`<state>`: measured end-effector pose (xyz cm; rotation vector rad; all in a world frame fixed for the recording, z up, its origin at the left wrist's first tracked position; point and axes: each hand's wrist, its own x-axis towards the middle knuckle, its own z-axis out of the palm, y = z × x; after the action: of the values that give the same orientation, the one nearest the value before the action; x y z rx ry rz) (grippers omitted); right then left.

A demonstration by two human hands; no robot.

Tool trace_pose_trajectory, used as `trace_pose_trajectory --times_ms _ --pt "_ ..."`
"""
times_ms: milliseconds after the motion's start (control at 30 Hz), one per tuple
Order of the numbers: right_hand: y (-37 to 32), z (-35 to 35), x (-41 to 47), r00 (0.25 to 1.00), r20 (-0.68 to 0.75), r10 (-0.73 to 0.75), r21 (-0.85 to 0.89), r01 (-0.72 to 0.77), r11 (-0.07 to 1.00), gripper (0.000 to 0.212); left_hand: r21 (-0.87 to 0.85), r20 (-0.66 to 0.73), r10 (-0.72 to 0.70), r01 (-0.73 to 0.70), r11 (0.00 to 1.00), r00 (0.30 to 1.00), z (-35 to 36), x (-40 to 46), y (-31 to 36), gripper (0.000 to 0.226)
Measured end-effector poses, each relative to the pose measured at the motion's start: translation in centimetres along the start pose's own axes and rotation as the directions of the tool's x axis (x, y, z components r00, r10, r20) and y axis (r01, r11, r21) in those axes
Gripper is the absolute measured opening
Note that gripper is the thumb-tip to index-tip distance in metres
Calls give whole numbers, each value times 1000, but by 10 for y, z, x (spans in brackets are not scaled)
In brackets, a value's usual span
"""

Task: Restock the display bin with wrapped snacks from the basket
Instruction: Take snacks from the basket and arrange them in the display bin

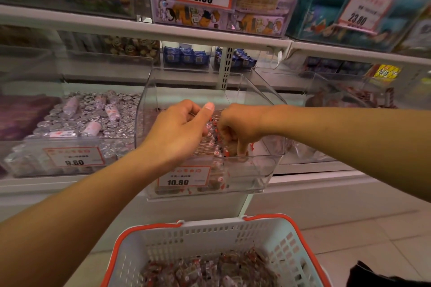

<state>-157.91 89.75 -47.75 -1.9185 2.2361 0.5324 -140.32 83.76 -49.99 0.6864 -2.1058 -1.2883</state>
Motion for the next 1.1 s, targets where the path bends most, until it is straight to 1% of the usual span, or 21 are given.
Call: trace_pose_trajectory --times_ms 200,367,467,700,833,900,967,1033,1067,1100 --pt "4 -7 -4 999 31 35 -67 -33 997 39 29 5 21 -21 999 1000 0 -1 -3 32" --pt "6 -5 0 997 63 43 -72 -38 997 30 40 -3 24 -24 999 1000 -1 -2 -3 31" --pt "6 -4 3 995 80 50 -36 -48 998 25 49 -2 26 -26 998 1000 -1 -3 -2 32" --pt "8 -8 3 993 84 77 20 -79 997 23 39 -1 31 -31 999 1000 0 -3 -1 31" --pt "7 -8 5 985 120 127 96 -139 986 23 121 8 49 -49 991 999 0 -4 -2 28" --pt "5 -9 3 980 138 145 103 -160 982 22 192 17 93 -95 977 995 0 -5 -2 23" --pt "3 -13 -2 983 114 147 92 -158 983 22 248 13 153 -151 957 988 1 -7 -1 18" --pt "-2 -20 -12 990 45 137 61 -140 988 24 280 -2 227 -218 935 974 0 -11 3 16" --pt "-5 -25 -19 990 -8 138 44 -138 989 24 294 -12 288 -272 916 958 -1 -14 5 15" --pt "-7 -31 -28 987 -74 143 33 -141 989 23 320 -14 375 -351 880 927 -3 -18 7 15"
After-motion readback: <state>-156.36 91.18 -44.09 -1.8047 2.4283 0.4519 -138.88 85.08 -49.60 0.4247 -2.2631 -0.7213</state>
